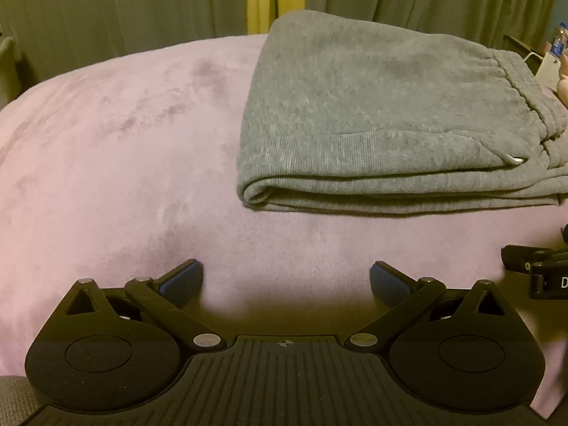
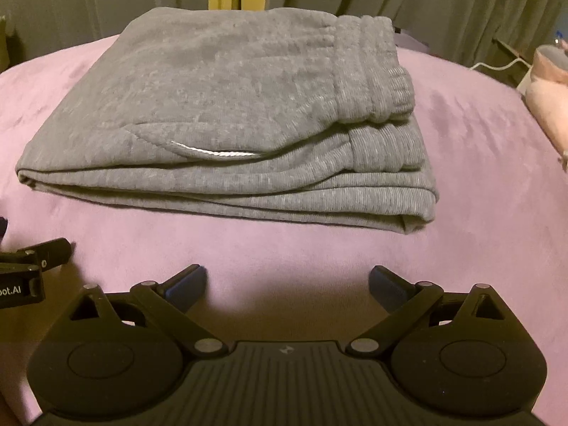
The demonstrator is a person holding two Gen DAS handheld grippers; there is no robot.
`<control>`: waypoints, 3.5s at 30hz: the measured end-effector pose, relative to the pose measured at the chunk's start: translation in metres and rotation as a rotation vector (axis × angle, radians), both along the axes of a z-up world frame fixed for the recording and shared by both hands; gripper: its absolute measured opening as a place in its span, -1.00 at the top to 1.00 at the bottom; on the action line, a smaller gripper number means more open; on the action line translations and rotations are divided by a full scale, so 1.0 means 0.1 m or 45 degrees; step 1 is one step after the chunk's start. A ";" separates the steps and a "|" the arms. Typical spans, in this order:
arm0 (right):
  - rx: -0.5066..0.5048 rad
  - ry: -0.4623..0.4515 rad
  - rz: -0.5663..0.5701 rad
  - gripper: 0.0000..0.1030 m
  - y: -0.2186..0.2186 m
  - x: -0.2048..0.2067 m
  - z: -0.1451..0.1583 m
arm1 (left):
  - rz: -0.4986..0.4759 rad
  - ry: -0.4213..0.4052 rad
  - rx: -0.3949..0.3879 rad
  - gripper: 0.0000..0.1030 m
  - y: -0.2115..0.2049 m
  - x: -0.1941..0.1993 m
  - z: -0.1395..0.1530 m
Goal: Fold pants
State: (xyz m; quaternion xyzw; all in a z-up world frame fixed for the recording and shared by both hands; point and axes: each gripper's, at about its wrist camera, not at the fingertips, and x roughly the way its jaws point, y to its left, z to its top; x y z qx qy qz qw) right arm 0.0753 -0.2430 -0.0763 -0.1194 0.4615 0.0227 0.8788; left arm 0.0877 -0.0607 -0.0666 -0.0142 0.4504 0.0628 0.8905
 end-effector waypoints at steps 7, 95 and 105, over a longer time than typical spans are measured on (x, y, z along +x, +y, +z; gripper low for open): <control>-0.036 -0.013 0.016 -0.92 0.04 -0.02 -0.02 | -0.018 0.022 0.065 -1.00 -0.05 0.03 -0.04; -0.018 -0.004 0.012 -0.92 0.01 0.04 -0.04 | -0.027 0.019 0.061 -1.00 -0.05 0.02 -0.06; -0.019 -0.004 0.013 -0.92 0.01 0.04 -0.05 | -0.026 0.019 0.059 -1.00 -0.05 0.02 -0.06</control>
